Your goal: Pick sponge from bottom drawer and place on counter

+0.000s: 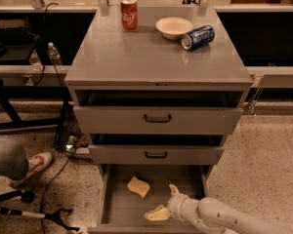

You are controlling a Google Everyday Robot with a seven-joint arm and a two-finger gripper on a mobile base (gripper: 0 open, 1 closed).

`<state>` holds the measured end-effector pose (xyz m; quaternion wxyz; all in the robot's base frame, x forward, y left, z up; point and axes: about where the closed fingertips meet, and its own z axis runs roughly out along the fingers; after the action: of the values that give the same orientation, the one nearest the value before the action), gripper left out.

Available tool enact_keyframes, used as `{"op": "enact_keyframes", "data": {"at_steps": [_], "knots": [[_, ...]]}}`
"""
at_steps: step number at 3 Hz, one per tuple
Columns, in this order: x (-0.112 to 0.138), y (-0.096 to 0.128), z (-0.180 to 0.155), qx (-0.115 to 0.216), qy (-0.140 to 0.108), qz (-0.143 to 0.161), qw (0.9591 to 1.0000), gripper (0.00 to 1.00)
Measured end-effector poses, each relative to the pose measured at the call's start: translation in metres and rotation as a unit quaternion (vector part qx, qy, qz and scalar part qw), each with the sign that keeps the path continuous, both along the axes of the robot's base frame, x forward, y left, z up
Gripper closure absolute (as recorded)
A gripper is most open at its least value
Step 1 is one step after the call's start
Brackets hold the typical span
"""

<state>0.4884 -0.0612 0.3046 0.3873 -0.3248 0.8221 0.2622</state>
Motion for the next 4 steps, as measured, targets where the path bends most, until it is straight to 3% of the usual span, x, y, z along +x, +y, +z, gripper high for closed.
{"op": "enact_keyframes", "data": {"at_steps": [2, 3, 4], "knots": [[0.031, 0.018, -0.046, 0.025, -0.016, 0.006, 0.9995, 0.00], [0.052, 0.039, -0.066, 0.039, -0.035, 0.020, 0.9984, 0.00], [0.078, 0.067, -0.089, 0.032, -0.054, 0.044, 0.9970, 0.00]]}}
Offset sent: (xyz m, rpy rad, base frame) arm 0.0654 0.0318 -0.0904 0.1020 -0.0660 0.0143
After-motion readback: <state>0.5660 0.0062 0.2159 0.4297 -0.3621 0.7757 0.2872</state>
